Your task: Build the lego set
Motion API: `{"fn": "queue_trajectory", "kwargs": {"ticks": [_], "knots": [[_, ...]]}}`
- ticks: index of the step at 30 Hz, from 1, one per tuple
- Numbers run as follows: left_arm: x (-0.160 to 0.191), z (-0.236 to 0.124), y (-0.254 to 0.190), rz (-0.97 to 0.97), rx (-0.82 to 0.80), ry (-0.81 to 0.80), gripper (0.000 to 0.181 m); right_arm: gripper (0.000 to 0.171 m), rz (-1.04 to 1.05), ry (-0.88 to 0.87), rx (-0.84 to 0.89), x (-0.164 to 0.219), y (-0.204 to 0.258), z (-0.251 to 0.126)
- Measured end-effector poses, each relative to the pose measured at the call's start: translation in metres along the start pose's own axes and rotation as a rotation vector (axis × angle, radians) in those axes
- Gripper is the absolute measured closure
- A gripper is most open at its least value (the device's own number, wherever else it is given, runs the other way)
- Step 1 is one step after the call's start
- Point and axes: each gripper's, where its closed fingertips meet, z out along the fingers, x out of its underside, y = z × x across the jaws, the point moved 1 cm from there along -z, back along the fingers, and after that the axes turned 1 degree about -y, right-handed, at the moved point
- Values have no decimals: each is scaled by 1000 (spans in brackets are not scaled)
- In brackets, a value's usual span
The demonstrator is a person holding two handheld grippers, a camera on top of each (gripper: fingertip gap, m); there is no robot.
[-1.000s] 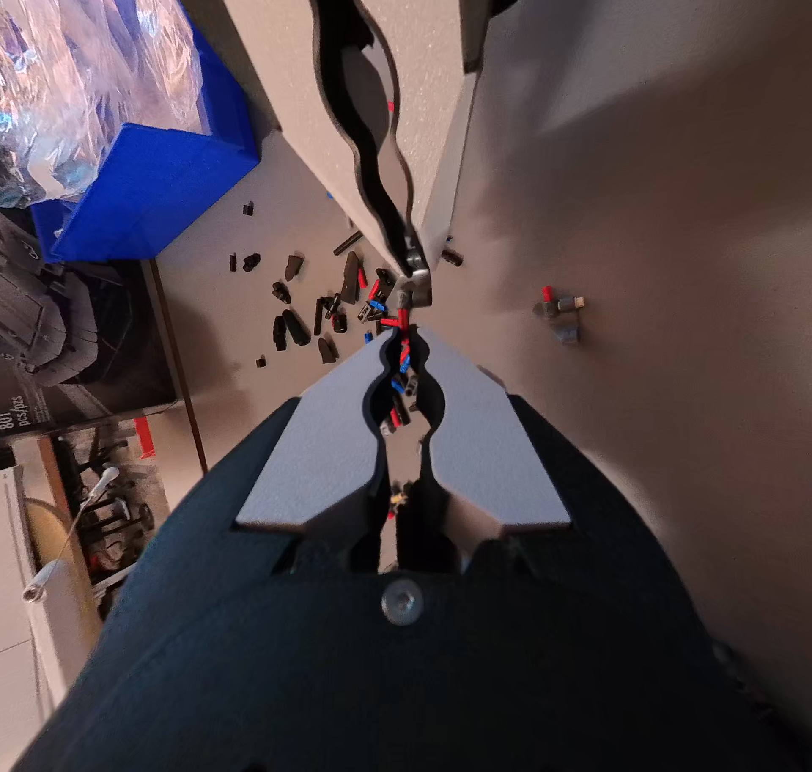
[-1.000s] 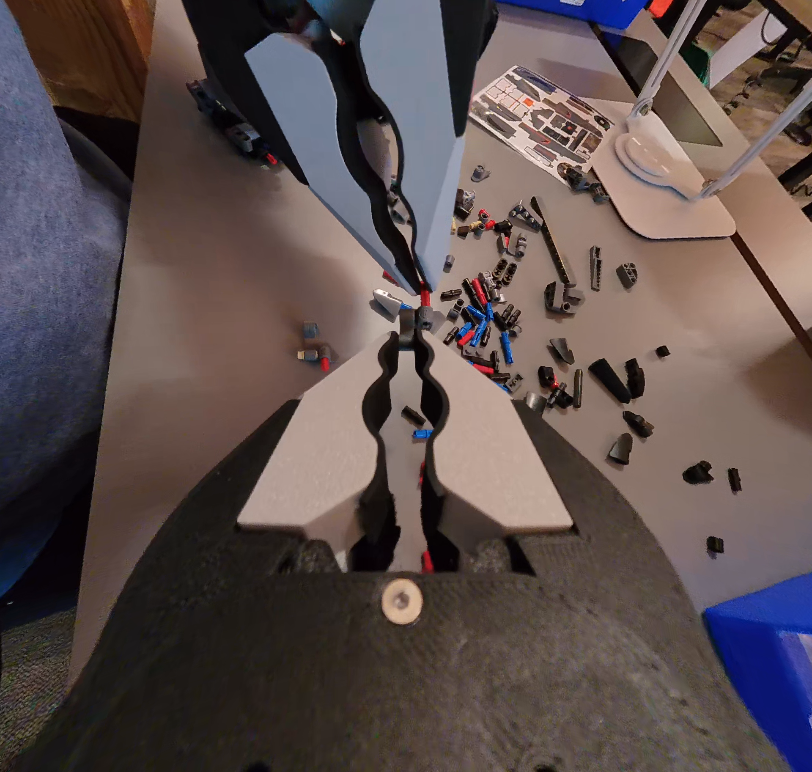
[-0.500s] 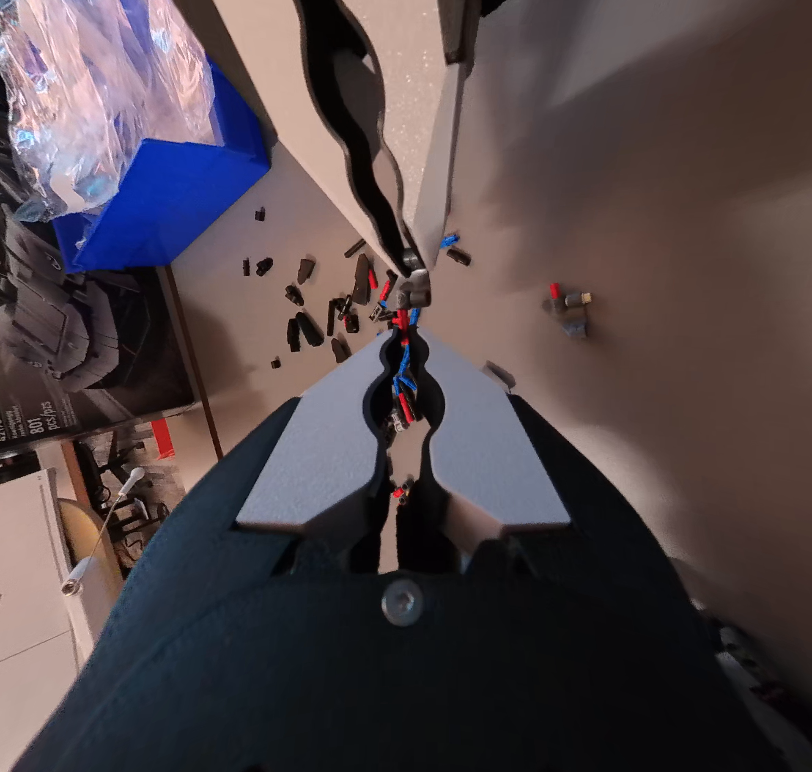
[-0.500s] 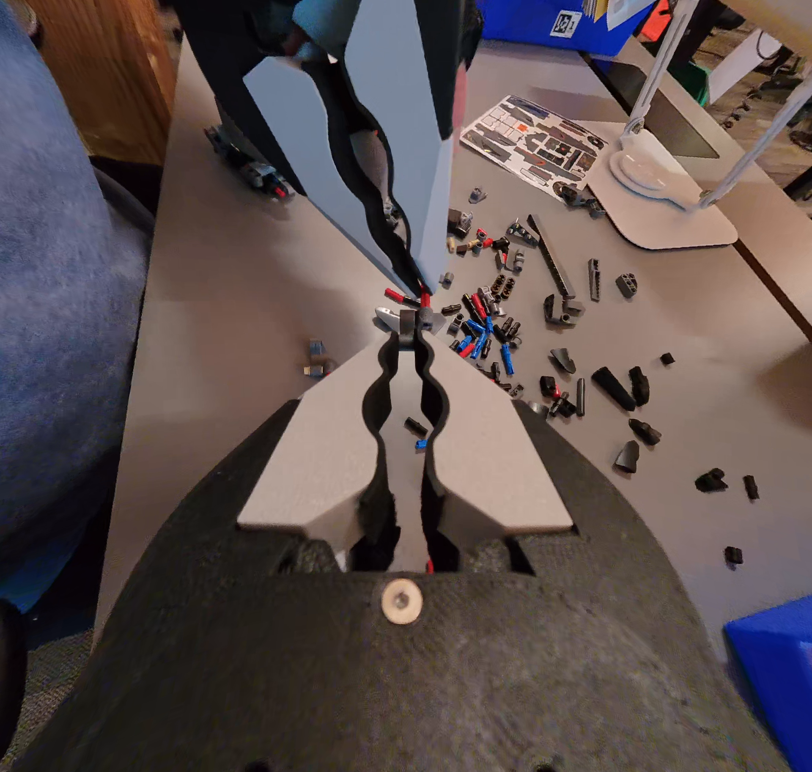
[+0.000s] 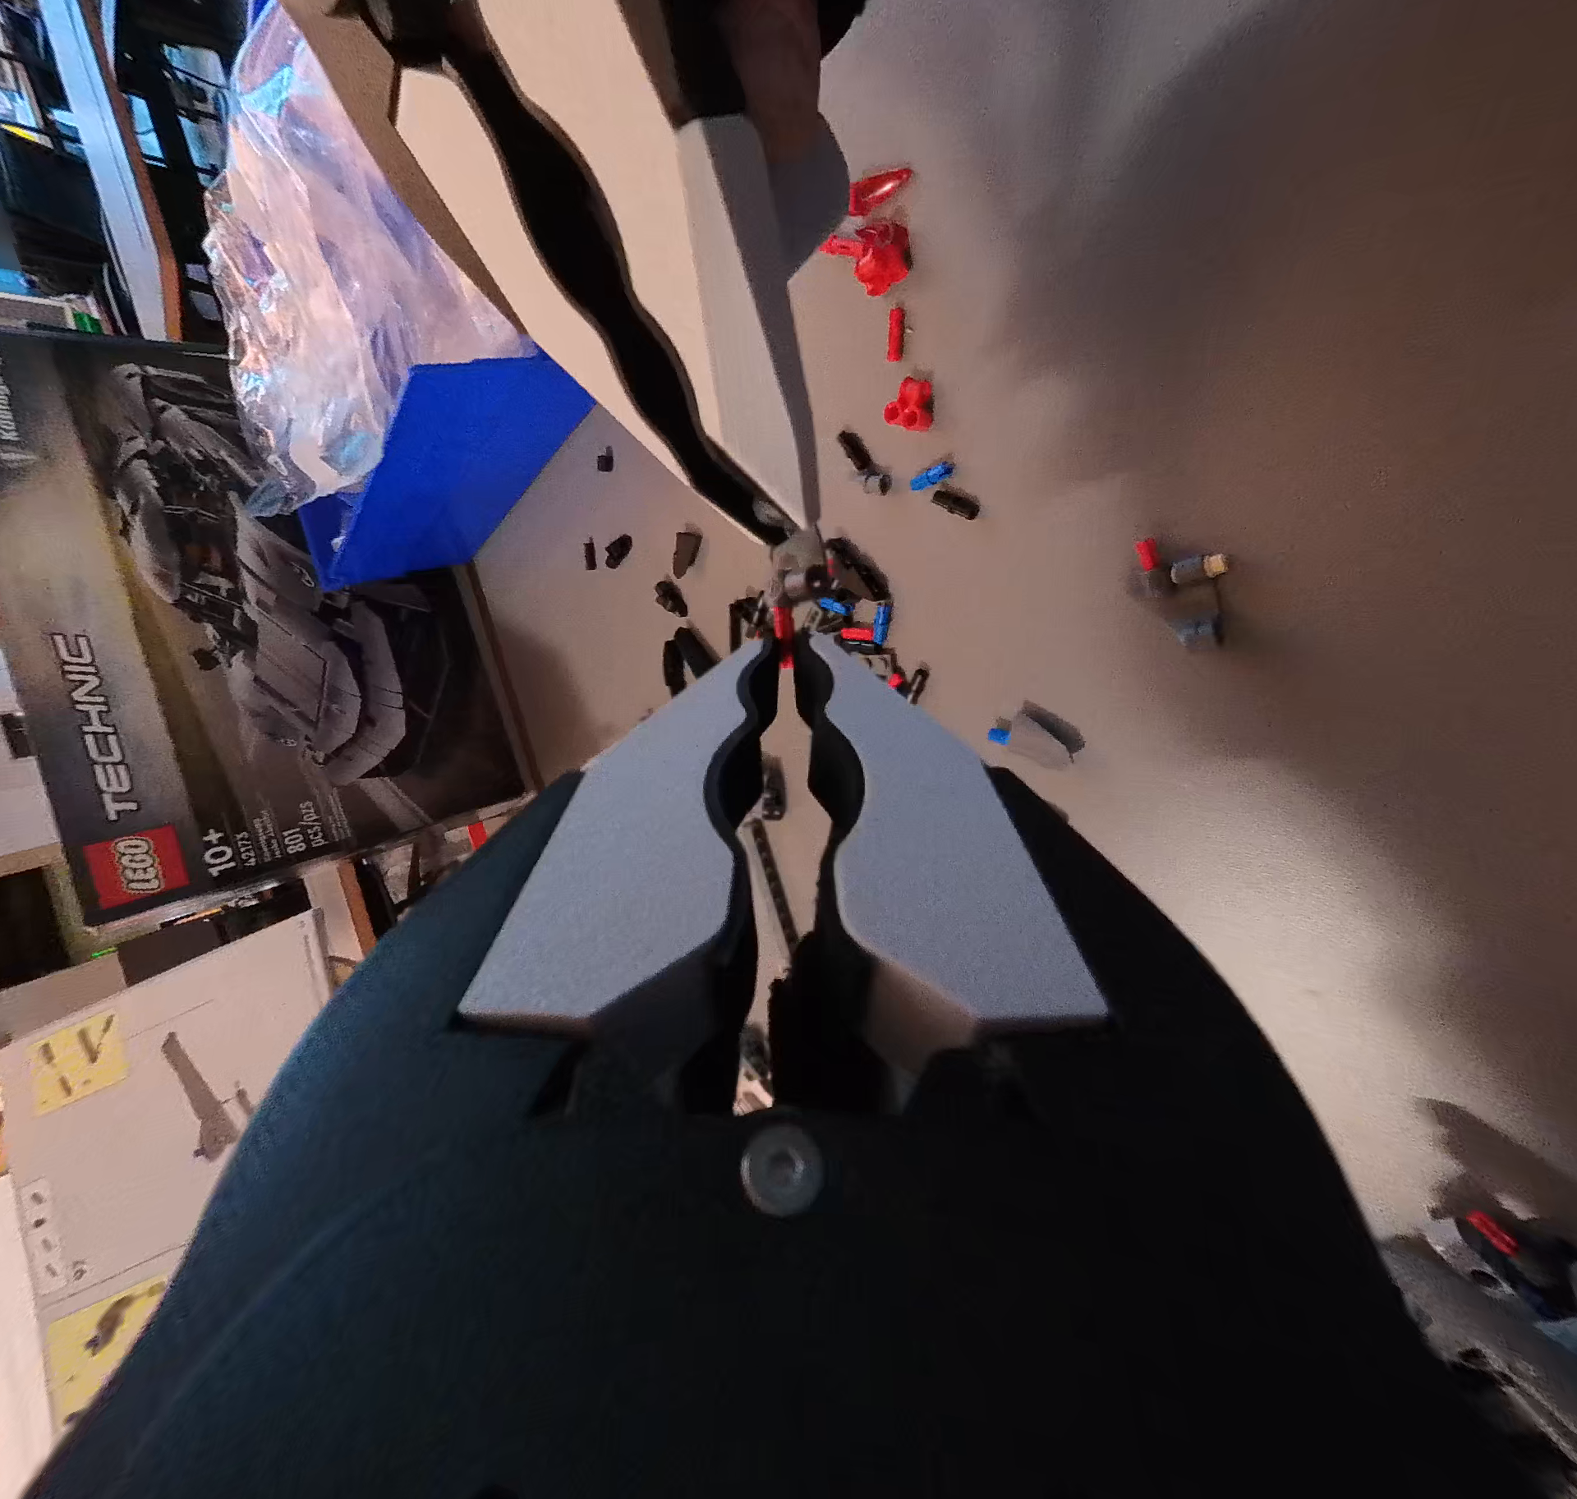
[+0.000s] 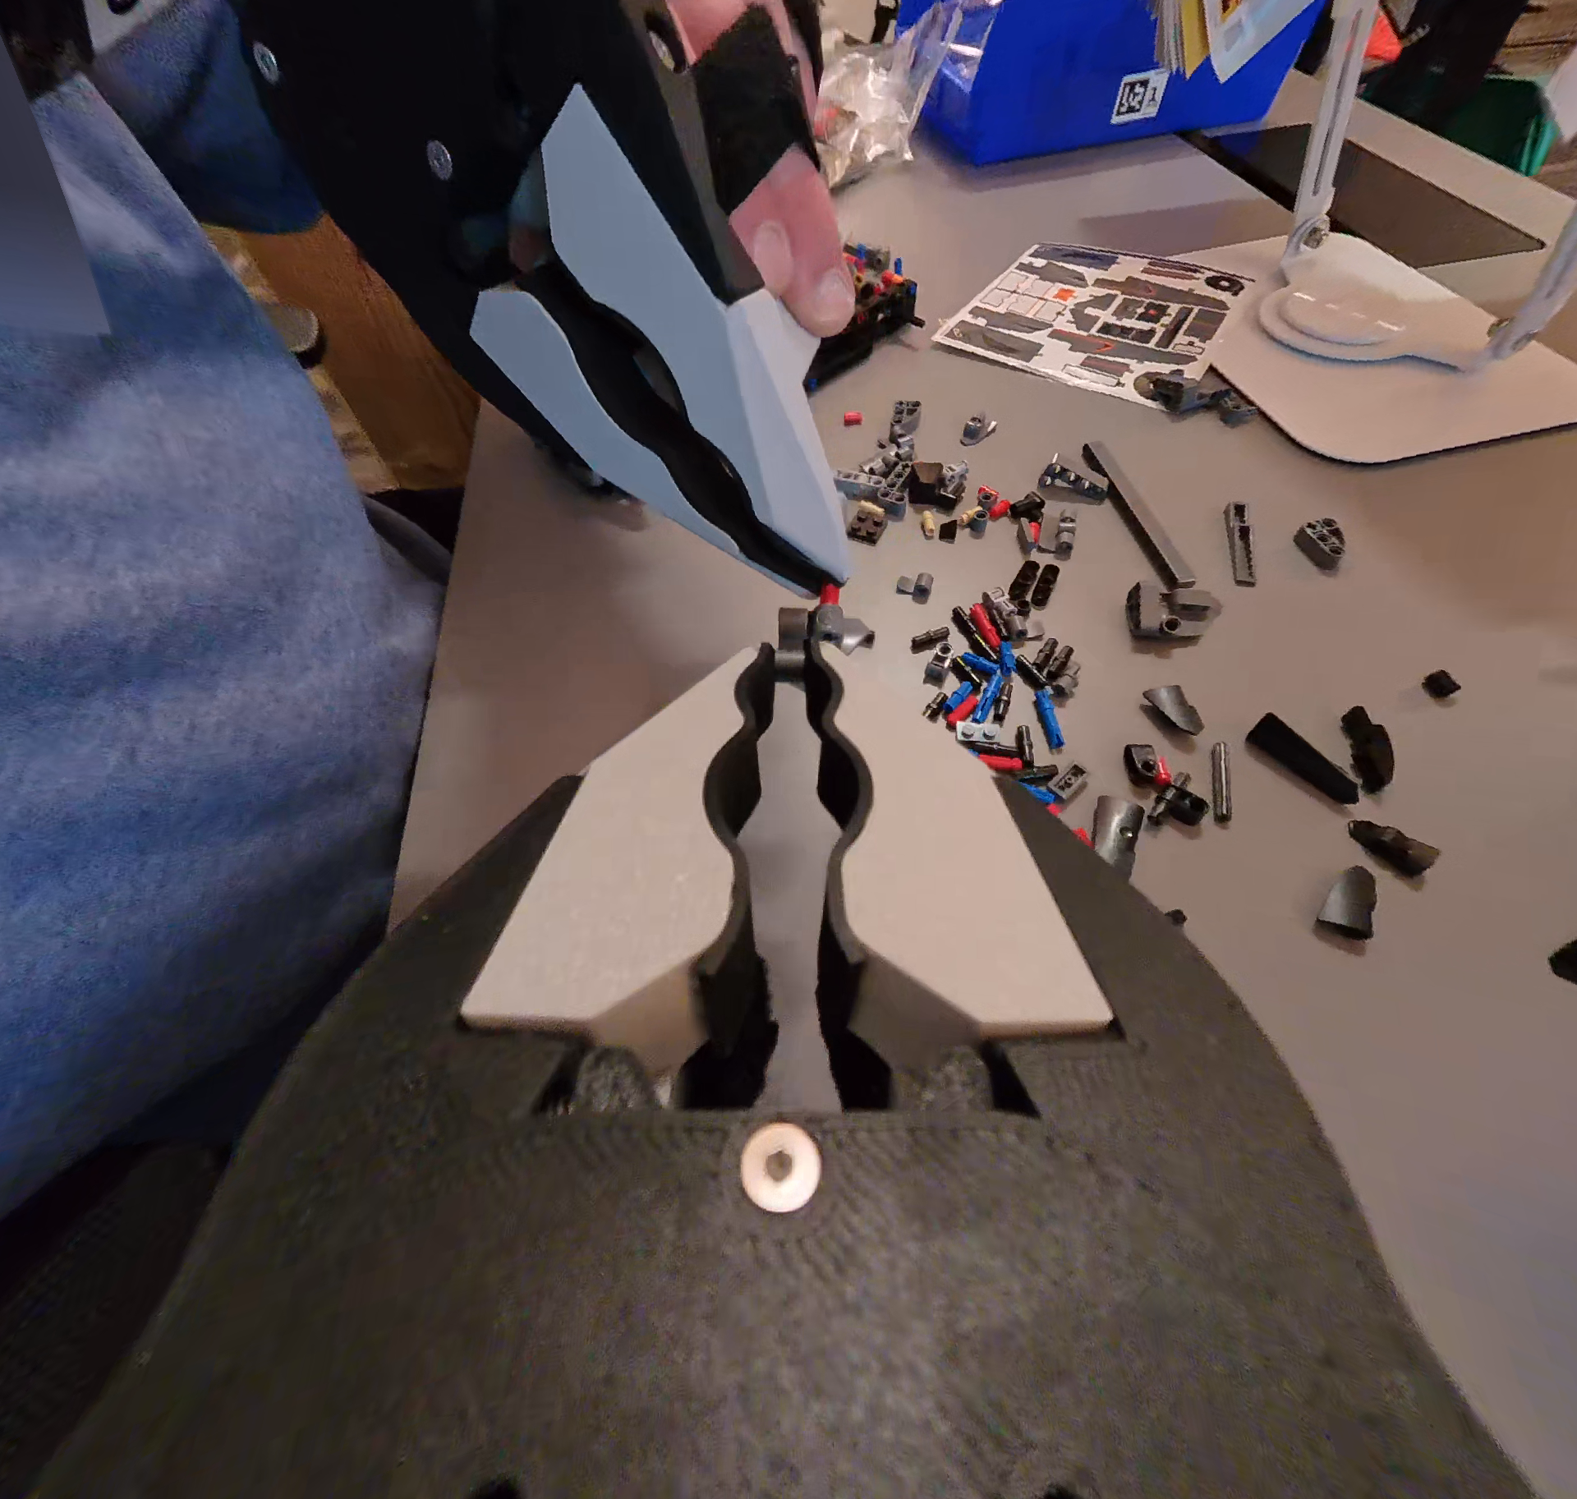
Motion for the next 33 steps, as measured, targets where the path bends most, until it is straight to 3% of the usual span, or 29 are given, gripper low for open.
{"fn": "queue_trajectory", "kwargs": {"ticks": [9,33], "knots": [[-9,-12,13,-44,-78,-88,180,167,53,-167,-63,-17,1,-13],[-17,-25,30,-15,-191,-127,180,167,69,-300,-109,-38,2,-25]]}}
